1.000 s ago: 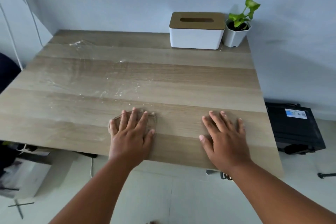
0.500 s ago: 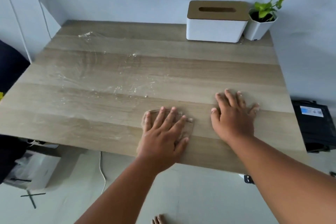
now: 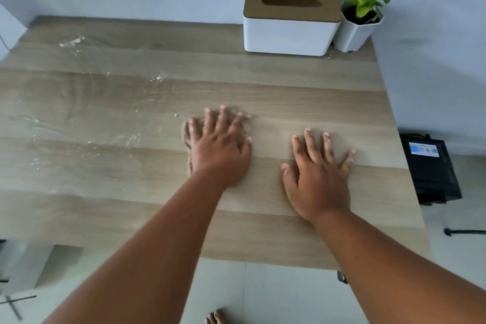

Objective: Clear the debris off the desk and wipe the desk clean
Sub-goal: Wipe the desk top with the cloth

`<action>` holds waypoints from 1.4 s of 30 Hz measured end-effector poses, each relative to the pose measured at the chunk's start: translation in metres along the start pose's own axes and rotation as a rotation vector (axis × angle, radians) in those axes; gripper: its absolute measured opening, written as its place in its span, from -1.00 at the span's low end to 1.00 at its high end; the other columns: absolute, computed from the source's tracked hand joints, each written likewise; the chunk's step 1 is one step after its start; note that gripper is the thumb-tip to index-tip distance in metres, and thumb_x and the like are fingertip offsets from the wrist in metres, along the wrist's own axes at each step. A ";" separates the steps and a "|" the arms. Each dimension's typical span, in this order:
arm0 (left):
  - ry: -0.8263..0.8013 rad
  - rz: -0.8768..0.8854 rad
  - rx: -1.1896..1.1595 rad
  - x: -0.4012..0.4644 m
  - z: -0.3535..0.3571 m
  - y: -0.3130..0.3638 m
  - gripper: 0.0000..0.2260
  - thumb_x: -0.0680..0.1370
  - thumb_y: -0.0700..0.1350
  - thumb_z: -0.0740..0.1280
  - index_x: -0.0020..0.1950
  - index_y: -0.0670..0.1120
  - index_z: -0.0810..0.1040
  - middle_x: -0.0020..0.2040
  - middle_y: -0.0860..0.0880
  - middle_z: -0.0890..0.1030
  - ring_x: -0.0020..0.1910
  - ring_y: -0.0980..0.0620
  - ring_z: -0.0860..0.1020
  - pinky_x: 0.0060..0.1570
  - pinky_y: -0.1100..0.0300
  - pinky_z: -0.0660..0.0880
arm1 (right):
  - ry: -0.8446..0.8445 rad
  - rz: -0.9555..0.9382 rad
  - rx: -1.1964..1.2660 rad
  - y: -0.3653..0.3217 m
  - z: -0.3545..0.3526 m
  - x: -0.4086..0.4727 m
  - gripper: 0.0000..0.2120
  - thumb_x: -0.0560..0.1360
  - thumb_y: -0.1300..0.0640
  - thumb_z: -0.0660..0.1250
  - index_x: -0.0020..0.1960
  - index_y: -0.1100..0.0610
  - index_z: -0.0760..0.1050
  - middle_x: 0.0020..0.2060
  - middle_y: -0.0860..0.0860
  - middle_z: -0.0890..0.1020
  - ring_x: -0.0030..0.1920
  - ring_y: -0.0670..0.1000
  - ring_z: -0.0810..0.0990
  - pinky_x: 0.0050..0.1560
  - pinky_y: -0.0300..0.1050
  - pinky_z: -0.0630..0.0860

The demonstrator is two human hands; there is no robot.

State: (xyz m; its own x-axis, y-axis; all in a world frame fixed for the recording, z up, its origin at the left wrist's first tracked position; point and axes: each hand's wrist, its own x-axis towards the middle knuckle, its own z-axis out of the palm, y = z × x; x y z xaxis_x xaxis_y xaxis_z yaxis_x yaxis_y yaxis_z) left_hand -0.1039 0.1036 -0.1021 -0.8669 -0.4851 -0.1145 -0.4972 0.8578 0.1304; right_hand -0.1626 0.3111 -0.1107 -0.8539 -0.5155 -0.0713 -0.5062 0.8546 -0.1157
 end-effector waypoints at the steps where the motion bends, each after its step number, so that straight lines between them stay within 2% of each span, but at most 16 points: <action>1: 0.006 0.088 0.009 -0.009 0.003 0.007 -0.40 0.59 0.28 -0.01 0.63 0.16 0.16 0.68 0.01 0.08 0.66 -0.13 -0.04 0.56 -0.29 -0.14 | -0.012 0.001 -0.004 0.000 -0.001 0.001 -0.33 0.57 -0.28 -0.09 0.64 -0.11 0.11 0.67 -0.08 0.00 0.66 0.15 -0.07 0.49 0.55 -0.13; 4: 0.003 0.363 0.021 -0.061 0.012 0.000 -0.47 0.62 0.25 0.09 0.59 0.17 0.28 0.66 0.02 0.18 0.66 -0.09 0.05 0.56 -0.28 -0.02 | -0.047 0.007 -0.023 -0.001 -0.003 0.001 -0.34 0.58 -0.27 -0.10 0.65 -0.12 0.07 0.68 -0.09 -0.03 0.67 0.14 -0.11 0.50 0.53 -0.13; 7: 0.006 0.455 0.043 -0.096 0.016 -0.051 -0.47 0.63 0.22 0.14 0.60 0.15 0.28 0.66 0.04 0.15 0.66 -0.05 0.04 0.55 -0.31 0.03 | -0.071 0.010 -0.030 -0.002 -0.006 0.000 -0.34 0.59 -0.27 -0.09 0.66 -0.12 0.05 0.67 -0.09 -0.05 0.67 0.13 -0.15 0.52 0.52 -0.14; 9: 0.017 0.402 0.048 -0.094 0.009 -0.088 -0.46 0.61 0.21 0.16 0.60 0.14 0.29 0.66 0.02 0.15 0.66 -0.06 0.05 0.53 -0.34 0.08 | -0.080 0.011 -0.035 -0.003 -0.007 0.000 -0.34 0.60 -0.27 -0.08 0.66 -0.11 0.04 0.67 -0.08 -0.05 0.67 0.13 -0.15 0.52 0.51 -0.14; 12: -0.021 0.159 0.039 -0.059 -0.005 -0.114 -0.42 0.60 0.26 0.09 0.62 0.15 0.23 0.67 0.01 0.11 0.66 -0.06 0.00 0.55 -0.33 0.02 | -0.086 0.010 -0.050 -0.002 -0.008 0.000 -0.34 0.60 -0.26 -0.07 0.66 -0.10 0.05 0.67 -0.06 -0.03 0.67 0.14 -0.14 0.53 0.50 -0.13; 15: -0.002 -0.104 -0.001 -0.002 -0.010 -0.095 -0.37 0.58 0.30 -0.02 0.64 0.17 0.12 0.69 0.03 0.03 0.67 -0.07 -0.09 0.57 -0.27 -0.17 | -0.088 0.006 -0.046 -0.003 -0.009 0.001 -0.33 0.60 -0.25 -0.05 0.66 -0.09 0.06 0.68 -0.06 -0.02 0.67 0.14 -0.12 0.53 0.49 -0.13; 17: -0.006 -0.146 -0.027 0.034 -0.011 -0.067 -0.36 0.57 0.29 -0.05 0.65 0.15 0.08 0.69 0.03 -0.01 0.66 -0.08 -0.13 0.56 -0.27 -0.23 | -0.083 0.007 -0.042 -0.003 -0.010 0.001 -0.33 0.60 -0.25 -0.07 0.67 -0.09 0.04 0.68 -0.06 -0.03 0.67 0.13 -0.14 0.54 0.48 -0.13; 19: -0.016 -0.041 -0.032 0.052 -0.012 -0.036 -0.38 0.59 0.26 -0.03 0.65 0.15 0.09 0.69 0.05 0.00 0.66 -0.08 -0.12 0.56 -0.27 -0.23 | -0.089 0.013 -0.048 -0.003 -0.011 0.001 -0.33 0.59 -0.26 -0.12 0.67 -0.09 0.00 0.68 -0.08 -0.06 0.67 0.12 -0.17 0.54 0.46 -0.14; 23: -0.048 0.331 0.016 0.021 -0.005 -0.005 -0.44 0.63 0.25 -0.02 0.63 0.18 0.13 0.68 0.07 0.05 0.66 -0.06 -0.11 0.57 -0.27 -0.16 | -0.097 0.024 -0.043 -0.005 -0.014 0.001 -0.32 0.58 -0.27 -0.12 0.67 -0.10 0.04 0.68 -0.08 -0.04 0.67 0.12 -0.15 0.54 0.46 -0.11; 26: -0.051 0.607 0.053 -0.029 0.002 -0.033 -0.49 0.66 0.23 0.05 0.62 0.18 0.21 0.66 0.06 0.16 0.66 -0.05 -0.01 0.56 -0.30 0.00 | -0.116 0.027 -0.050 -0.007 -0.017 0.001 -0.31 0.57 -0.28 -0.11 0.66 -0.09 0.06 0.68 -0.08 -0.05 0.67 0.12 -0.14 0.54 0.46 -0.11; 28: -0.046 0.696 0.058 -0.043 0.000 -0.072 -0.48 0.67 0.21 0.09 0.62 0.14 0.23 0.65 0.05 0.18 0.66 -0.04 0.04 0.54 -0.31 0.08 | -0.125 0.026 -0.045 -0.007 -0.017 0.001 -0.31 0.57 -0.28 -0.10 0.66 -0.09 0.06 0.68 -0.08 -0.05 0.67 0.13 -0.14 0.54 0.47 -0.11; 30: -0.018 0.642 0.061 -0.035 -0.006 -0.108 -0.47 0.65 0.20 0.11 0.62 0.13 0.24 0.65 0.02 0.21 0.65 -0.03 0.07 0.54 -0.32 0.10 | -0.130 0.025 -0.042 -0.007 -0.018 0.001 -0.31 0.57 -0.28 -0.10 0.66 -0.09 0.06 0.68 -0.08 -0.04 0.67 0.14 -0.14 0.53 0.48 -0.11; 32: -0.018 0.435 0.053 -0.010 -0.012 -0.128 -0.44 0.63 0.23 0.07 0.63 0.13 0.23 0.65 0.00 0.21 0.66 -0.03 0.06 0.56 -0.29 0.04 | -0.130 0.022 -0.039 -0.007 -0.018 0.001 -0.31 0.57 -0.28 -0.10 0.67 -0.09 0.05 0.68 -0.07 -0.04 0.67 0.14 -0.15 0.53 0.48 -0.10; 37: -0.007 -0.037 0.007 0.089 -0.017 -0.094 -0.38 0.58 0.29 -0.02 0.63 0.12 0.16 0.68 0.00 0.08 0.66 -0.10 -0.01 0.56 -0.30 -0.12 | -0.130 0.021 -0.021 -0.004 -0.016 0.000 -0.33 0.60 -0.28 -0.14 0.67 -0.10 -0.06 0.67 -0.09 -0.13 0.66 0.12 -0.24 0.54 0.46 -0.14; 39: -0.025 -0.061 -0.014 0.120 -0.018 -0.065 -0.37 0.57 0.28 -0.03 0.63 0.11 0.14 0.68 0.00 0.05 0.66 -0.12 -0.04 0.55 -0.33 -0.16 | -0.121 0.021 -0.015 -0.003 -0.014 0.000 -0.33 0.61 -0.29 -0.14 0.67 -0.12 -0.08 0.67 -0.09 -0.13 0.66 0.11 -0.24 0.55 0.46 -0.14; 42: -0.037 0.148 0.025 0.123 -0.015 -0.020 -0.41 0.60 0.25 -0.01 0.63 0.13 0.15 0.68 0.03 0.06 0.66 -0.09 -0.03 0.56 -0.30 -0.16 | -0.107 0.021 -0.010 -0.002 -0.012 0.000 -0.34 0.61 -0.29 -0.12 0.67 -0.11 -0.03 0.68 -0.08 -0.08 0.67 0.11 -0.18 0.55 0.46 -0.12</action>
State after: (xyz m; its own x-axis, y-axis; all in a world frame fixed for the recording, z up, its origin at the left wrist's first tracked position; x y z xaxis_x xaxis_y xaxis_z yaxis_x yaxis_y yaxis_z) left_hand -0.2012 0.0242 -0.1037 -0.9286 -0.3468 -0.1318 -0.3626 0.9236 0.1243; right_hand -0.1627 0.3104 -0.0988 -0.8466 -0.5011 -0.1792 -0.4903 0.8654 -0.1034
